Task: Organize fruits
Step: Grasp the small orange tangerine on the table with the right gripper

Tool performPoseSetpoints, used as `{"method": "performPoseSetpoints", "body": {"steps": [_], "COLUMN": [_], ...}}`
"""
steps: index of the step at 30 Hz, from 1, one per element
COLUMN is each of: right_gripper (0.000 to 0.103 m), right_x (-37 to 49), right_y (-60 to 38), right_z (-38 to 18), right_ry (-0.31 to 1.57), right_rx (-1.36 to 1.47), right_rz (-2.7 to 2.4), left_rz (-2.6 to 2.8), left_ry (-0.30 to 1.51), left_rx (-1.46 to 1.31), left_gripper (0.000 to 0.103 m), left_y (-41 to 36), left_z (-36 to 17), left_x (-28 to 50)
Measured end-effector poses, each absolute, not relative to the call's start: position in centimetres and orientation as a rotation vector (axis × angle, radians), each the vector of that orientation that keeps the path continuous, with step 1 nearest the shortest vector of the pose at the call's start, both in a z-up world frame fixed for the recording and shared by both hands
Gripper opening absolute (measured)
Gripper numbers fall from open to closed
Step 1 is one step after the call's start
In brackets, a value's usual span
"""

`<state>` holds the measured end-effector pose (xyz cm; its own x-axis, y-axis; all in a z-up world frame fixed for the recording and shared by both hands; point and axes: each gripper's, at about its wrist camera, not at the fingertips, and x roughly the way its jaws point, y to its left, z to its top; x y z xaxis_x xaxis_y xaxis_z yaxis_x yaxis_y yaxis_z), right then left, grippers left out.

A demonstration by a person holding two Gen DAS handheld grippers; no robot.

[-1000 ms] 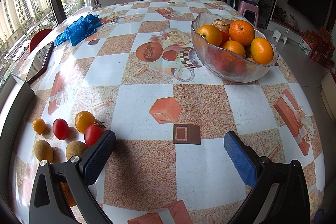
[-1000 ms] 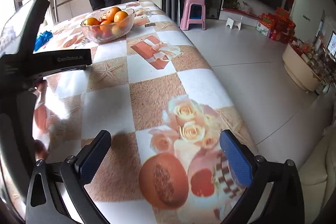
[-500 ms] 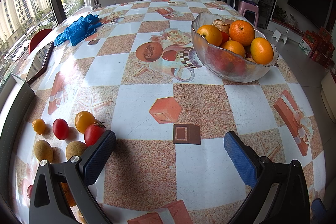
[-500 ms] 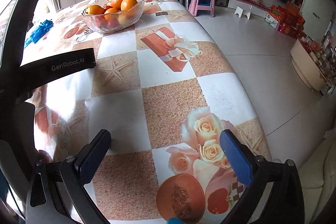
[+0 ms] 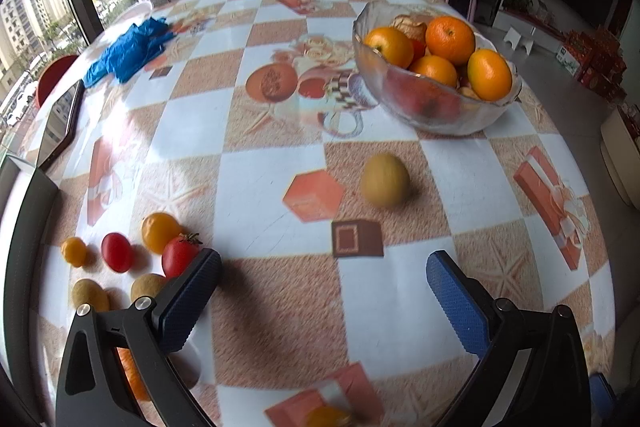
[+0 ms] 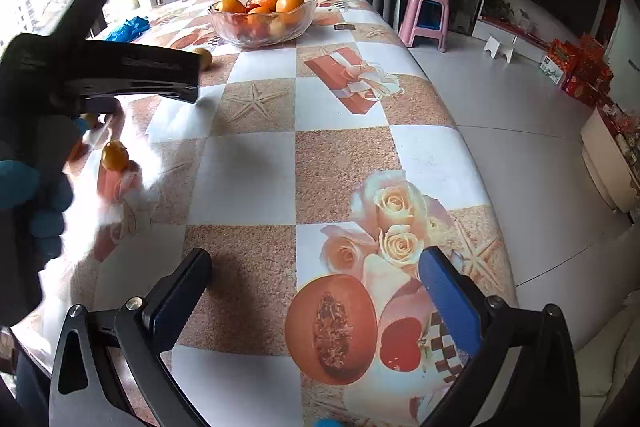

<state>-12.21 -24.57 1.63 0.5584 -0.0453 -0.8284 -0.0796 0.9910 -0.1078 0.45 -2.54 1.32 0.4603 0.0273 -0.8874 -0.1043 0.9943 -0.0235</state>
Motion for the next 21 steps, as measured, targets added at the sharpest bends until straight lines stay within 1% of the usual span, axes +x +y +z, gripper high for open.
{"method": "performPoseSetpoints", "body": {"steps": [1, 3, 6, 8, 13, 15, 16, 18, 19, 20, 21], "right_gripper": [0.103, 0.103, 0.103, 0.103, 0.103, 0.101, 0.097, 0.078, 0.05, 0.03, 0.026], "right_x": [-12.3, -12.1, -11.3, -10.6, -9.6, -10.0, -10.3, -10.7, -10.7, -10.7, -10.5], "right_y": [-24.5, -24.3, -22.9, -21.2, -15.3, -13.9, -13.8, -13.5, -13.3, -13.3, -13.5], "right_z": [1.6, 1.6, 1.8, 2.0, 1.1, 0.5, 0.5, 0.8, 1.0, 1.3, 1.4], "right_ry": [0.977, 0.981, 0.996, 1.004, 0.996, 0.973, 0.961, 0.93, 0.91, 0.902, 0.902], "right_rx": [-0.144, -0.136, -0.12, -0.111, -0.225, -0.254, -0.246, -0.236, -0.239, -0.238, -0.221], "right_rz": [0.023, 0.013, 0.075, 0.142, 0.243, 0.252, 0.249, 0.253, 0.268, 0.276, 0.28], "left_rz": [0.085, 0.048, 0.095, 0.132, 0.166, 0.131, 0.137, 0.161, 0.16, 0.155, 0.161], "left_ry": [1.096, 1.04, 0.993, 0.978, 1.04, 1.026, 1.011, 1.041, 1.008, 0.995, 0.97], "left_rx": [-0.109, -0.152, -0.1, -0.114, -0.172, -0.209, -0.174, -0.077, -0.062, -0.078, -0.094], "left_gripper": [0.103, 0.103, 0.103, 0.103, 0.103, 0.103, 0.103, 0.103, 0.103, 0.103, 0.103], "left_y": [-3.1, -1.5, 1.9, 4.4, 8.6, 8.9, 8.5, 7.5, 7.3, 7.4, 7.5], "left_z": [1.7, 3.1, 4.5, 4.3, 1.0, 0.5, 0.5, -0.2, -0.1, -0.2, -0.3], "left_x": [-0.8, -4.3, -8.8, -11.6, -12.8, -12.9, -13.0, -12.6, -12.7, -12.9, -13.1]}}
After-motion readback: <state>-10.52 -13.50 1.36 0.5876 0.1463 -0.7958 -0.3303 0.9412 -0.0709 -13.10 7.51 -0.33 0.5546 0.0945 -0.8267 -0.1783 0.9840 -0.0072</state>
